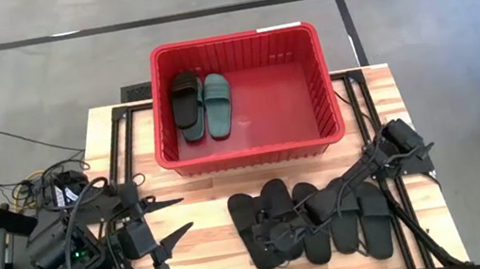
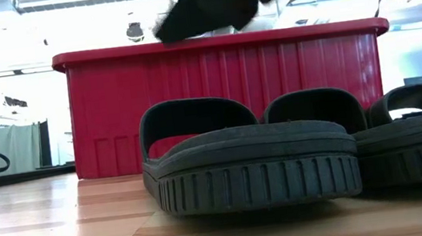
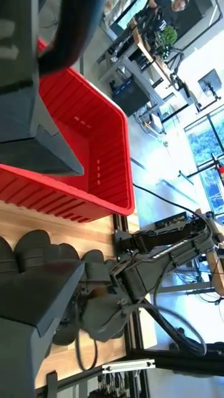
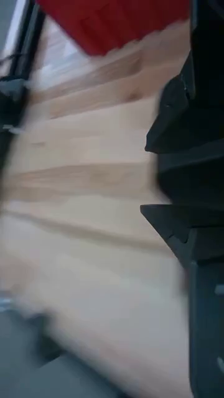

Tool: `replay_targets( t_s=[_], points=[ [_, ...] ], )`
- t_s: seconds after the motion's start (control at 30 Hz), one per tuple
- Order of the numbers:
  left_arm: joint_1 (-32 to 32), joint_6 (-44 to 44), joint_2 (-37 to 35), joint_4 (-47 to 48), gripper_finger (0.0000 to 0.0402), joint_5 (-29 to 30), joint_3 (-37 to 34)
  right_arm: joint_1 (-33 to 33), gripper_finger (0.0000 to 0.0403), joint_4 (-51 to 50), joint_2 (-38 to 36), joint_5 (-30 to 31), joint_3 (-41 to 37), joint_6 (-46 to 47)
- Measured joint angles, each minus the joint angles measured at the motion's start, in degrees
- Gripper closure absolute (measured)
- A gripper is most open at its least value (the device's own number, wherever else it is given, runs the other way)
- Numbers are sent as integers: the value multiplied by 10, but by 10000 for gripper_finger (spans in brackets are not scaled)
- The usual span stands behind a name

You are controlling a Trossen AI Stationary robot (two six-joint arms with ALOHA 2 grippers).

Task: Pick and place slides into bin
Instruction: Put the black slide into the red bin

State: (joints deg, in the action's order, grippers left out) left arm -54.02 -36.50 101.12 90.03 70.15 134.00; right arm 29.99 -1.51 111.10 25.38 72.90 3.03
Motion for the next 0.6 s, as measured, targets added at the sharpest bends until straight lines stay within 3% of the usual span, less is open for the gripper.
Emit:
replay_targets(
  t_s=[0.23, 0.37, 0.6],
  points=[
    [-3, -21, 0, 0, 182, 0, 0, 11, 271, -9, 25, 41, 0, -35],
    [-3, -31, 0, 0, 182, 0, 0, 15, 271, -23, 32, 95, -1, -44],
    [-3, -40, 0, 0, 182, 0, -1, 9, 271, -35, 35, 97, 0, -46]
  ],
)
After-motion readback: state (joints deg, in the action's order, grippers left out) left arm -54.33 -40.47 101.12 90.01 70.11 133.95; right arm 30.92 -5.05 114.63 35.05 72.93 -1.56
